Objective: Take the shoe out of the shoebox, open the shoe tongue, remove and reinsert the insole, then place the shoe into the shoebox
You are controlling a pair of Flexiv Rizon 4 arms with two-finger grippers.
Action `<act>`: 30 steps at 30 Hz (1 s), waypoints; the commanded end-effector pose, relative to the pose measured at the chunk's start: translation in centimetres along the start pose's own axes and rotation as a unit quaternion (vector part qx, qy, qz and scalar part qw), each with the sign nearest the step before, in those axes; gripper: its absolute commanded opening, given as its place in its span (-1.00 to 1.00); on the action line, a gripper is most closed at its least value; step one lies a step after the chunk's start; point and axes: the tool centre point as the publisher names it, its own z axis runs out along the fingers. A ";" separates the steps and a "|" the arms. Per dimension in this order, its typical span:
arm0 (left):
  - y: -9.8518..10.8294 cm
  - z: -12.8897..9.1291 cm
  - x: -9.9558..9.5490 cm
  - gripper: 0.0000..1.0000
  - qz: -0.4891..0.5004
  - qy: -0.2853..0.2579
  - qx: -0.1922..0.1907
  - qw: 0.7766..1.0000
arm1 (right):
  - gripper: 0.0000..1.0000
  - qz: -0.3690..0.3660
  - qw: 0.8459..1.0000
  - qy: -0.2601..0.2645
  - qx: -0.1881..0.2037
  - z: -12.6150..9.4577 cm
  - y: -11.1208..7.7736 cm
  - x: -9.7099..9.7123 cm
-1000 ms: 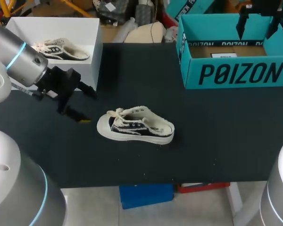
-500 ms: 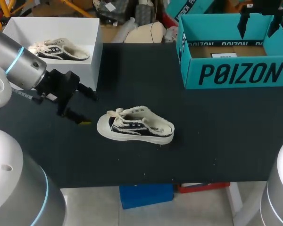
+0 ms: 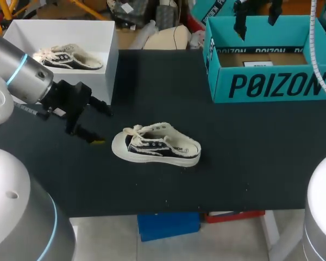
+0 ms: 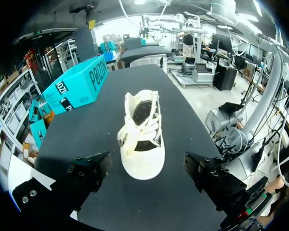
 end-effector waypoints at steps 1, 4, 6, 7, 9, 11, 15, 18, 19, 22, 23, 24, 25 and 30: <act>0.1 0.1 0.0 1.00 0.001 -0.002 0.000 1.000 | 1.00 -0.099 0.993 -0.033 -0.059 0.0 -1.1 0.2; 0.1 0.1 0.0 1.00 0.001 -0.002 0.000 1.000 | 1.00 -0.099 0.993 -0.033 -0.059 0.0 -1.1 0.2; 0.1 0.1 0.0 1.00 0.001 -0.002 0.000 1.000 | 1.00 -0.099 0.993 -0.033 -0.059 0.0 -1.1 0.2; 0.1 0.1 0.0 1.00 0.001 -0.002 0.000 1.000 | 1.00 -0.099 0.993 -0.033 -0.059 0.0 -1.1 0.2; 0.1 0.1 0.0 1.00 0.001 -0.002 0.000 1.000 | 1.00 -0.124 0.990 -0.025 -0.062 -0.2 -0.7 0.9; 0.1 0.1 0.0 1.00 0.001 -0.002 0.000 1.000 | 1.00 -0.201 0.977 0.011 -0.070 -0.3 0.2 3.2; 0.1 0.1 0.0 1.00 0.001 -0.002 0.000 1.000 | 1.00 -0.298 0.951 0.044 -0.068 0.3 0.0 8.0; 0.1 0.1 0.0 1.00 0.001 -0.002 0.000 1.000 | 1.00 -0.342 0.934 0.055 -0.087 1.0 -1.2 11.6; 0.1 0.1 0.0 1.00 0.001 -0.002 0.000 1.000 | 1.00 -0.342 0.934 0.055 -0.087 1.0 -1.2 11.6; 0.1 0.1 0.0 1.00 0.001 -0.002 0.000 1.000 | 1.00 -0.342 0.934 0.055 -0.087 1.0 -1.2 11.6; 0.1 0.1 0.0 1.00 0.001 -0.002 0.000 1.000 | 1.00 -0.342 0.934 0.055 -0.087 1.0 -1.2 11.6; 0.1 0.1 0.0 1.00 0.001 -0.002 0.000 1.000 | 1.00 -0.342 0.934 0.055 -0.087 1.0 -1.2 11.6; 0.1 0.1 0.0 1.00 0.001 -0.002 0.000 1.000 | 1.00 -0.342 0.934 0.055 -0.087 1.0 -1.2 11.6; 0.1 0.1 0.0 1.00 0.001 -0.002 0.000 1.000 | 1.00 -0.342 0.934 0.055 -0.087 1.0 -1.2 11.6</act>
